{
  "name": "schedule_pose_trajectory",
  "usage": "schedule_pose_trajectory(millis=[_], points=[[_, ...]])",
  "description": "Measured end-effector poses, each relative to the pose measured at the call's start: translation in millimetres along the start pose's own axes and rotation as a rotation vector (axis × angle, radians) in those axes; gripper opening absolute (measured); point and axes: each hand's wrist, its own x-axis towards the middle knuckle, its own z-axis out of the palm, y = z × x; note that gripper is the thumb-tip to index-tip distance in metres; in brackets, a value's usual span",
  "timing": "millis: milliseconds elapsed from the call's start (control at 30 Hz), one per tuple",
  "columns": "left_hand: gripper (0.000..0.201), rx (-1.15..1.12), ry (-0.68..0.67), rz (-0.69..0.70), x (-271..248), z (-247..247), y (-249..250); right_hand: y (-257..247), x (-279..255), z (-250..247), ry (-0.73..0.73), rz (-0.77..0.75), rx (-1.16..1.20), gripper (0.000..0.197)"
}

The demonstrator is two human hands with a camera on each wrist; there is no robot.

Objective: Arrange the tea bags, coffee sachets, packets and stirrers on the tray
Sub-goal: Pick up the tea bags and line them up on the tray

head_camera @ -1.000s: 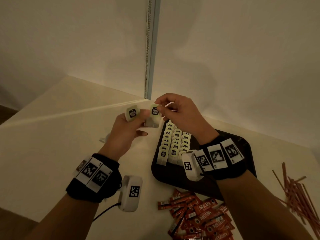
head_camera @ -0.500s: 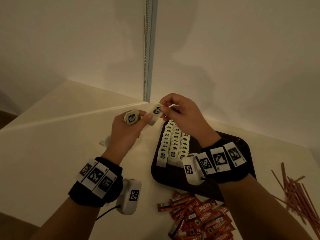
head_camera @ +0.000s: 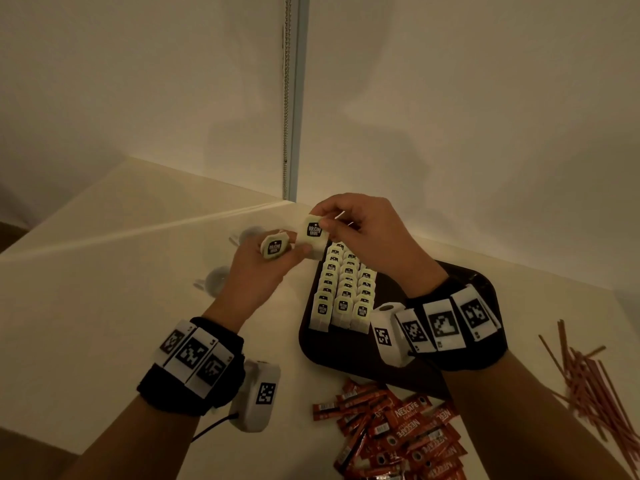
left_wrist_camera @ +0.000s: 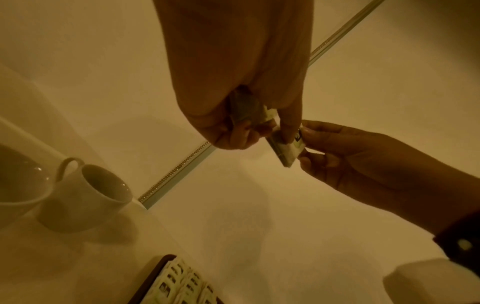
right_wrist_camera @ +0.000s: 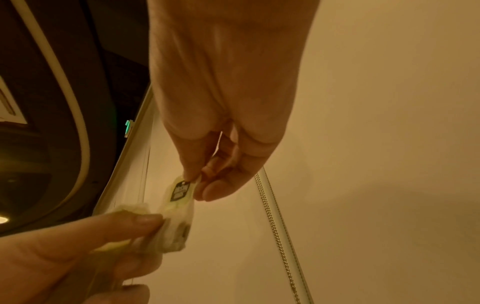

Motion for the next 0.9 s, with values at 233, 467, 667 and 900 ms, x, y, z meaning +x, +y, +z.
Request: schedule_pose_trajectory(millis=[233,467,667,900], points=[[0.015,-0.204,-0.017,-0.321,-3,-14,-27,32,-26,1,-0.071,0.132,-0.21,0.015],[0.021,-0.236,0.055,-0.386,-8,-25,-40,111,-77,48,-0.41,0.522,-0.27,0.019],[0.014,-0.149,0.038,-0.369,-14,-29,-49,144,-85,63,-0.267,0.606,-0.242,0.014],[0.014,-0.289,0.096,-0.4,-10,-30,-51,156,-77,73,-0.171,0.663,-0.207,0.012]])
